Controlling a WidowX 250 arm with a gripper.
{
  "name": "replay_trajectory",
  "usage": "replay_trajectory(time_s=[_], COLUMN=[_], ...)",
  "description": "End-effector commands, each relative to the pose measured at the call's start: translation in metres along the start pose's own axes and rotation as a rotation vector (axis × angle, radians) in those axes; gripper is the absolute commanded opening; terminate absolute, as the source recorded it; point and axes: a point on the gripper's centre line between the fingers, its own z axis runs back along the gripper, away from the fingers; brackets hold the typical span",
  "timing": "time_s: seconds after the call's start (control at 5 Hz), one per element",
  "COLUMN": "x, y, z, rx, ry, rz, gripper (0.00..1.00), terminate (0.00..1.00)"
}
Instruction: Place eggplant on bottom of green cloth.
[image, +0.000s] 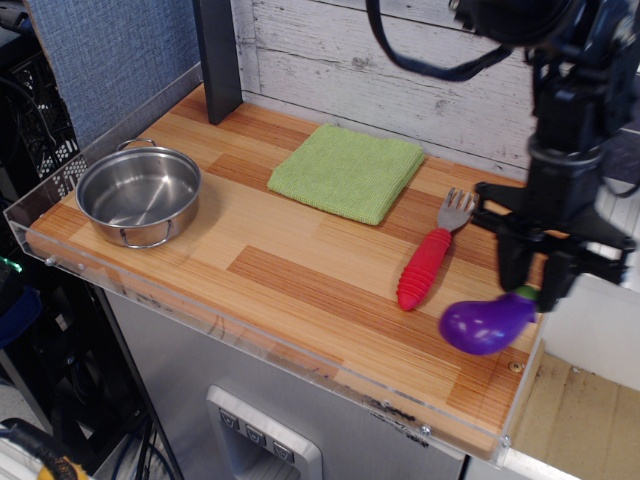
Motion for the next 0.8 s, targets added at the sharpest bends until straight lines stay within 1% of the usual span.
replay_trajectory(time_s=[0.0, 0.2, 0.4, 0.6], x=[-0.008, -0.021, -0.049, -0.086], y=[0.043, 0.065, 0.092, 0.129], z=[0.058, 0.075, 0.086, 0.091], rx=[0.0, 0.029, 0.1, 0.163], ry=[-0.125, -0.14, -0.139, -0.13], rz=[0.071, 0.096, 0.154, 0.234], gripper=[0.0, 0.0, 0.0, 0.0], terminate=[0.0, 0.0, 0.0, 0.0])
